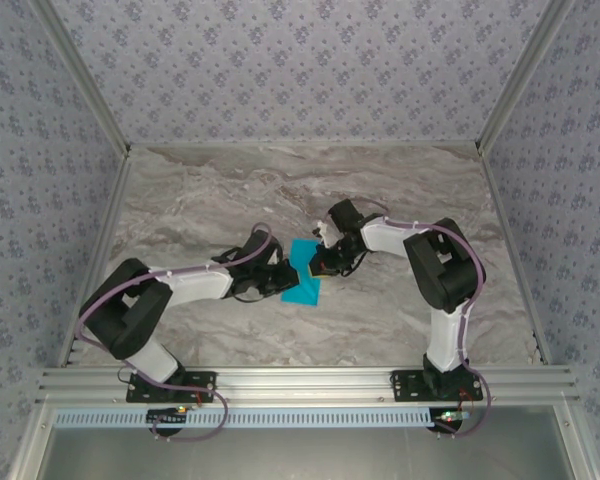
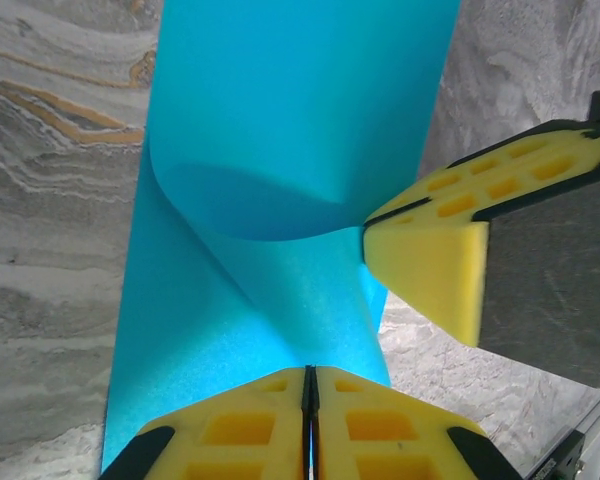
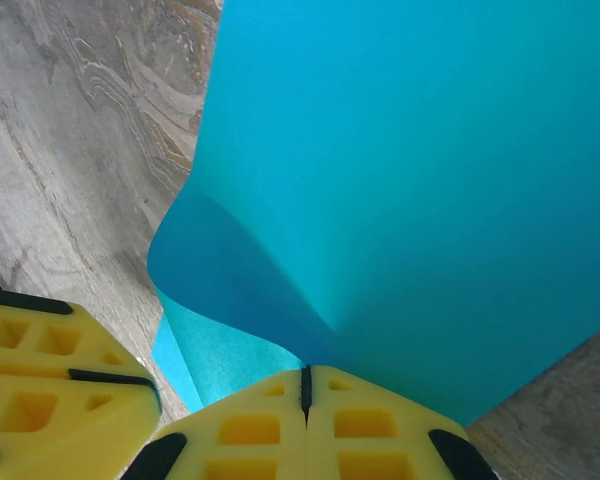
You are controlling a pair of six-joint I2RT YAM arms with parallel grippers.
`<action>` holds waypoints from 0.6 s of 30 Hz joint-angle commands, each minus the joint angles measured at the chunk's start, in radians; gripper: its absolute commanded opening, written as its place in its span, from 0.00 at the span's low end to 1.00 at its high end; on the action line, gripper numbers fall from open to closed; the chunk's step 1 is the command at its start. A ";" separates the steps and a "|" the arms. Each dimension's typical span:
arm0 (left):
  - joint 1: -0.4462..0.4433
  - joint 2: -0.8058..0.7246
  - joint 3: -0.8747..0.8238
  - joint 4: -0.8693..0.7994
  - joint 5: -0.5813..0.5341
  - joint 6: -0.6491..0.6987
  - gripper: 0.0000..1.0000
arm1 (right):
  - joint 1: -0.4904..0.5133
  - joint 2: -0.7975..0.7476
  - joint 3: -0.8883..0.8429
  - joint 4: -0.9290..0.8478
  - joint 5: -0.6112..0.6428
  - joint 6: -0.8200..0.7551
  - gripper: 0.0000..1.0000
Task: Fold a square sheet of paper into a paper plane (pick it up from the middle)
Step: Fold the triangle a second time at the center of the table.
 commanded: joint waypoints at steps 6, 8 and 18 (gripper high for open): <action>-0.007 0.023 0.043 0.033 0.020 0.018 0.11 | 0.005 -0.033 -0.009 -0.019 0.038 -0.025 0.05; -0.006 0.024 0.043 0.043 0.023 0.018 0.11 | 0.004 -0.034 -0.010 -0.022 0.046 -0.028 0.05; -0.008 0.063 0.070 0.055 0.039 0.026 0.11 | 0.002 -0.054 -0.026 -0.025 0.081 -0.020 0.05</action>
